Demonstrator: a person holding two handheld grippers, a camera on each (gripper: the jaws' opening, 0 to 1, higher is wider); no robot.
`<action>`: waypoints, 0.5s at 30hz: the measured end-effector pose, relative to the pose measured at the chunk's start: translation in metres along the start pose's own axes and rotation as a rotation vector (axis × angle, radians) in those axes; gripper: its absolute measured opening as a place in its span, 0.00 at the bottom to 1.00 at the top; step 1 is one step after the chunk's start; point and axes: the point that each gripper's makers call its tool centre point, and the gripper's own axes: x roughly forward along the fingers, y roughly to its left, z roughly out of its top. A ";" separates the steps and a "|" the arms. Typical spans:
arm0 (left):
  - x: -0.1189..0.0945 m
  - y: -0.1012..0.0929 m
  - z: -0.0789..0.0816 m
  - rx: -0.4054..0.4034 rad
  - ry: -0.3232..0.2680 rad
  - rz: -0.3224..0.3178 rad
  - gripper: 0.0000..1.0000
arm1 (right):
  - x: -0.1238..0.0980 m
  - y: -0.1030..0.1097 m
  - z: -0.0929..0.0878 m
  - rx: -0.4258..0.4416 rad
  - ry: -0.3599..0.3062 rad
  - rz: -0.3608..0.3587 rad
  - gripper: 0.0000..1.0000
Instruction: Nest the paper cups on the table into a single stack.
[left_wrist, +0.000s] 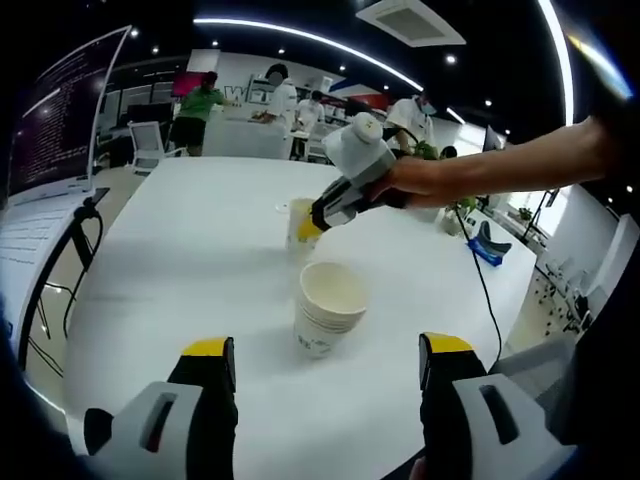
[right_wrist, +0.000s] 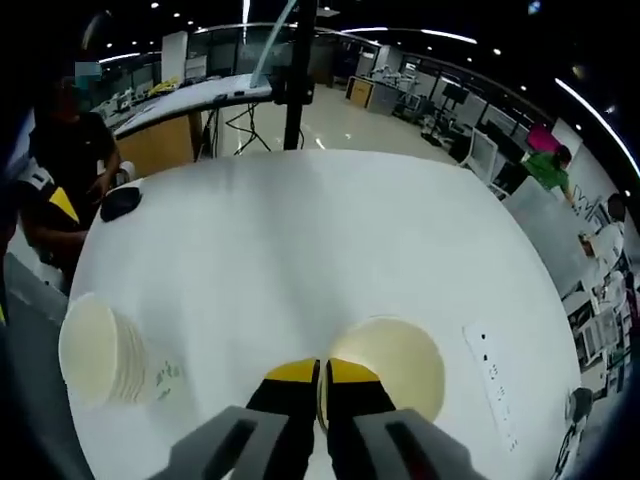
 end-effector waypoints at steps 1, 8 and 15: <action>0.000 0.000 0.000 0.001 -0.001 0.000 0.73 | -0.003 0.002 0.001 0.003 -0.003 -0.001 0.00; -0.008 -0.001 0.000 0.022 0.005 -0.002 0.73 | -0.046 0.023 0.013 -0.037 -0.043 -0.014 0.00; -0.012 -0.003 0.003 0.035 -0.003 -0.003 0.73 | -0.067 0.053 0.014 -0.085 -0.051 0.005 0.00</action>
